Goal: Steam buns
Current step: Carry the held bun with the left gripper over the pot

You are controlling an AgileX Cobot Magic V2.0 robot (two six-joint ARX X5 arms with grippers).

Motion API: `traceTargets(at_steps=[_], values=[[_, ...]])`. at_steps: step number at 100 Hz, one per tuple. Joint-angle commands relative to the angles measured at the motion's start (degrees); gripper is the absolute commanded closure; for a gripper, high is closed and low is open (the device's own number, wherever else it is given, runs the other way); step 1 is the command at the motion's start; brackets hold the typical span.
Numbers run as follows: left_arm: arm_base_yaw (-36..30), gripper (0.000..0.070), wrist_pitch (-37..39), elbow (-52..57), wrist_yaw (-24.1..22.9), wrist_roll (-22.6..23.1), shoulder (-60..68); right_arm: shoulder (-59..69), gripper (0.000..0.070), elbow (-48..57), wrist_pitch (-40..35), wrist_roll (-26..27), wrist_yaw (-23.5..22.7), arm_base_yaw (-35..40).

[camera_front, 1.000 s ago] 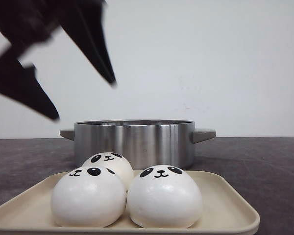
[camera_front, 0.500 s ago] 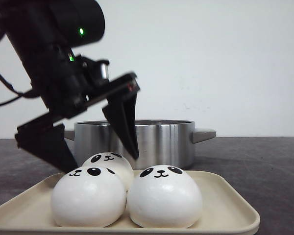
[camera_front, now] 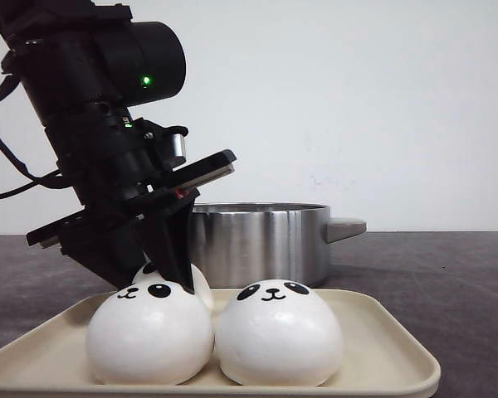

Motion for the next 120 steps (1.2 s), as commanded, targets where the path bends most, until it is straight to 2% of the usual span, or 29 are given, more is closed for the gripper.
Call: traceTargets(at_steps=[1, 25, 42, 51, 67, 84, 120], values=[[-0.72, 0.0700, -0.42, 0.96, 0.66, -0.81, -1.07, 0.39, 0.0694, 0.96, 0.15, 0.76, 0.15, 0.66], [-2.23, 0.0700, -0.48, 5.62, 1.97, -1.07, -14.03, 1.31, 0.0694, 0.96, 0.24, 0.76, 0.26, 0.66], [-1.81, 0.0699, -0.42, 11.28, -3.96, -0.15, -19.93, 2.84, 0.0694, 0.96, 0.22, 0.74, 0.22, 0.66], [0.17, 0.0699, -0.37, 14.93, -4.90, 1.81, -19.89, 3.93, 0.0694, 0.96, 0.22, 0.74, 0.11, 0.66], [4.44, 0.0698, -0.33, 20.68, -4.87, 4.50, -14.34, 5.88, 0.0694, 0.96, 0.22, 0.74, 0.04, 0.66], [8.98, 0.0699, -0.33, 24.44, -4.13, 4.55, -4.37, 7.19, 0.0694, 0.96, 0.17, 0.74, 0.00, 0.68], [11.63, 0.0697, 4.66, 25.09, -3.30, 4.46, 11.58, 7.48, 0.0694, 0.96, -0.31, 0.70, 0.07, 0.66]])
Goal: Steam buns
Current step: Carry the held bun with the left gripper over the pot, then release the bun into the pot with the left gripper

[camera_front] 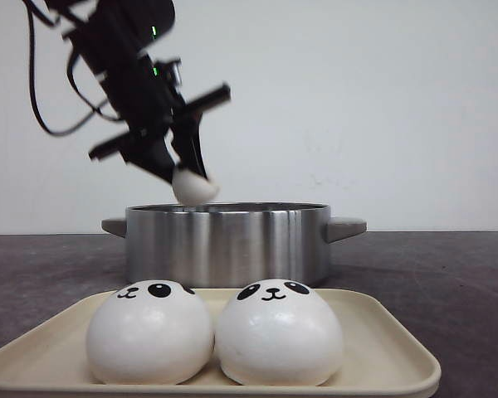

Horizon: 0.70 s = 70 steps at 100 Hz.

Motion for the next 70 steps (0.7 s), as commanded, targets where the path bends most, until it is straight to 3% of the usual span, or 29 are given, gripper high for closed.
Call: traceTargets(at_steps=[1, 21, 34, 41, 60, 70], values=[[-0.13, 0.0696, 1.44, 1.27, 0.59, 0.48, 2.23, 0.72, 0.0694, 0.96, 0.09, 0.70, 0.09, 0.66], [-0.13, 0.0482, 3.65, 1.27, 0.39, 0.52, 5.25, 0.72, 0.0694, 0.96, -0.92, 0.74, 0.09, 0.68], [0.07, 0.0168, 4.00, 1.27, 0.42, 0.52, 5.49, 0.72, 0.0694, 0.96, -1.29, 0.76, 0.09, 0.68], [0.09, 0.0067, 3.96, 1.31, 0.59, 0.50, 5.49, 0.72, 0.0694, 0.96, -1.36, 0.76, 0.09, 0.68], [0.17, 0.0054, 1.90, 3.23, 1.29, 0.52, 5.46, 0.74, 0.0694, 0.96, -1.81, 0.79, 0.07, 0.68], [0.17, 0.0069, -3.41, 7.10, 1.73, 0.52, 5.40, 0.85, 0.0694, 0.85, -2.86, 0.79, 0.07, 0.66]])
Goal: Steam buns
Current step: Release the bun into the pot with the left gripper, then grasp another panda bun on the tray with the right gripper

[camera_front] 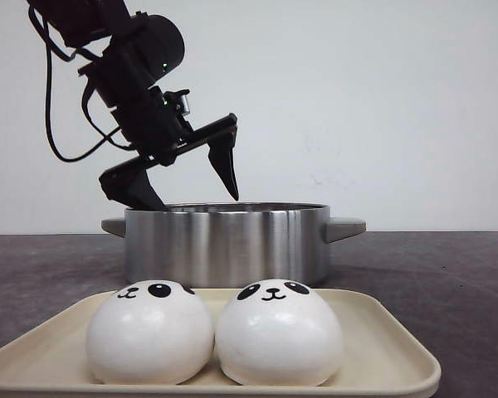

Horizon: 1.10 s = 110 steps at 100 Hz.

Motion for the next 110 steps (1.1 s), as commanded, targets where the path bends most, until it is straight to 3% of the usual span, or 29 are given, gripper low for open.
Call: traceTargets(at_steps=[1, 16, 32, 58, 80, 86, 99, 103, 110], values=[[-0.22, 0.0070, -2.27, 4.11, 0.42, 0.50, 1.07, 0.87, 0.0694, 0.81, -0.46, 0.79, 0.09, 0.66], [-1.03, 0.0084, -6.54, 7.76, 0.44, 0.81, -2.56, 2.12, 0.0694, -1.20, -3.98, 1.84, 0.00, 0.55], [-3.85, 0.0195, -9.94, 7.74, 0.35, 4.50, -12.02, 3.30, 0.0694, -7.87, -4.92, 5.53, -1.95, 0.50], [-10.14, 0.0195, -12.09, 7.74, -1.42, 5.03, -31.23, 3.39, 0.0694, -26.23, 8.11, 17.49, -13.55, 1.60], [-12.74, 0.0197, -14.27, 7.74, -3.32, 3.74, -44.85, 5.20, 0.0685, -35.93, 16.26, 24.26, -25.49, 3.54], [-12.74, 0.0197, -15.58, 7.74, -3.30, 3.61, -48.02, 6.71, 0.0592, -36.54, 15.69, 25.22, -25.86, 4.28], [-12.74, 0.0196, -19.26, 7.74, -3.56, 4.70, -53.81, 10.45, 0.0210, -36.68, 15.15, 27.96, -25.86, 5.99], [-12.74, 0.0197, -20.59, 7.74, -3.80, 5.35, -55.17, 11.74, 0.0162, -36.68, 15.72, 28.61, -25.88, 6.49], [-12.70, 0.0196, -22.67, 7.74, -4.46, 5.14, -57.11, 14.08, 0.0156, -36.68, 16.35, 29.59, -25.90, 7.32]])
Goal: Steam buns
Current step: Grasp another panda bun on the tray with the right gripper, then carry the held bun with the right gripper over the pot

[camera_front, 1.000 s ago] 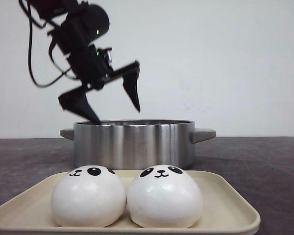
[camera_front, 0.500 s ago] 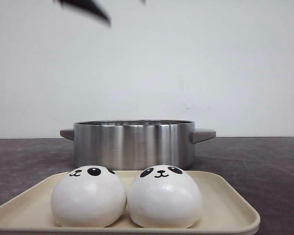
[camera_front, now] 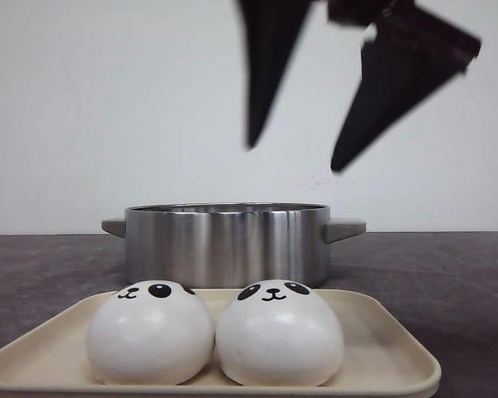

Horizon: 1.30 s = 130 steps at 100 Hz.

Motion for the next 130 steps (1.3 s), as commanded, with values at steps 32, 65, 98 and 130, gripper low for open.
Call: traceTargets(at_steps=[32, 65, 98, 130], values=[[-0.31, 0.0196, -0.46, 1.25, -0.85, -1.88, -5.92, 14.95, 0.0157, 0.42, 2.10, 6.99, -1.03, 2.40], [-0.33, 0.0196, -2.93, 1.25, -0.83, -1.88, -6.14, 20.46, 0.0218, 0.42, 4.20, 9.66, -1.07, 2.40], [-1.11, 0.0196, -2.84, 1.25, -1.29, -1.51, -6.14, 18.18, 0.0684, 2.08, 4.70, 9.33, 2.64, 3.15], [-1.11, 0.0196, -2.38, 1.25, -3.74, 0.33, -6.14, 9.14, 0.0693, 23.52, -0.33, -4.50, 15.63, 4.31]])
